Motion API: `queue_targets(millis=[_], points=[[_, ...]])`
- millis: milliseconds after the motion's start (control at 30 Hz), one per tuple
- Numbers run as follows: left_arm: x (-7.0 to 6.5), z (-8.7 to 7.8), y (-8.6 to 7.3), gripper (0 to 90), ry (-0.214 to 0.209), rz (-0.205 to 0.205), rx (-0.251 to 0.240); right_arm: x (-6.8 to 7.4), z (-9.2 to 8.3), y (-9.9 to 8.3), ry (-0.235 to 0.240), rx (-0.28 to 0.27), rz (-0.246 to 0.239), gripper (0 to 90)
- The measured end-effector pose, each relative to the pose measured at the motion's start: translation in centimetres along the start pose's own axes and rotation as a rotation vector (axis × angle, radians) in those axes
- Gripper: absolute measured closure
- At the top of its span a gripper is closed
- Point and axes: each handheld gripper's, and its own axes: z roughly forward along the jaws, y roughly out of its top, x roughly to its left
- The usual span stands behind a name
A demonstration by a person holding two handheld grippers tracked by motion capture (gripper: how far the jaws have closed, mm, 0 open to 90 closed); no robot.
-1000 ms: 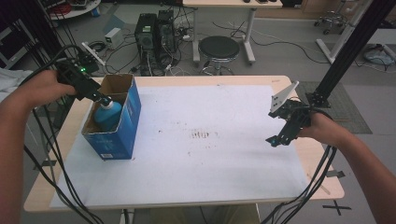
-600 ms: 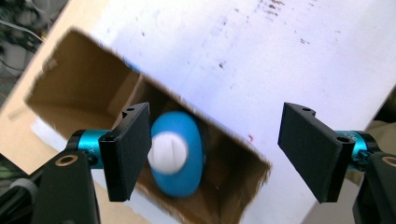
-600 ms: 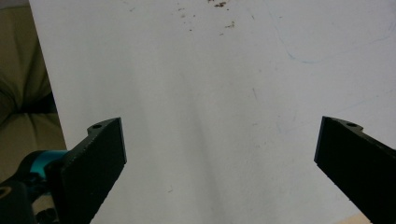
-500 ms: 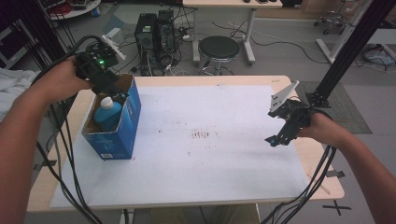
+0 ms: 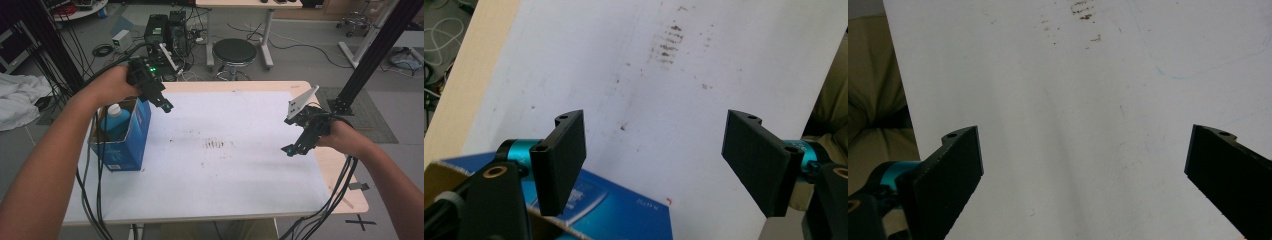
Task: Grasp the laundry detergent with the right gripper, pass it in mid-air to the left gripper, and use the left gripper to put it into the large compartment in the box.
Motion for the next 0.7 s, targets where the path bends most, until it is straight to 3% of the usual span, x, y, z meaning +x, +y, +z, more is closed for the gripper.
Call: queue_targets(millis=[33, 67, 400, 500, 700], points=[[-0.1, 0.3, 0.2, 15.7, -0.004, 0.003, -0.003, 0.0, 0.0, 0.0, 0.0, 0.001, 0.0, 1.2], [-0.1, 0.5, 0.4, 14.6, -0.012, 0.005, -0.005, 0.1, 0.0, 0.0, -0.001, 0.002, 0.0, 1.2], [-0.8, 2.7, 2.6, 14.5, -0.058, 0.065, 0.009, 0.1, 0.0, 0.1, -0.006, -0.004, 0.001, 1.2], [-0.8, 3.2, 3.2, 7.2, -0.059, 0.07, 0.022, 0.1, -0.1, 0.0, -0.008, -0.007, 0.001, 1.2], [-0.7, 4.0, 3.8, 7.2, -0.035, 0.07, 0.026, 0.2, -0.2, 0.0, -0.013, -0.011, 0.005, 1.2]])
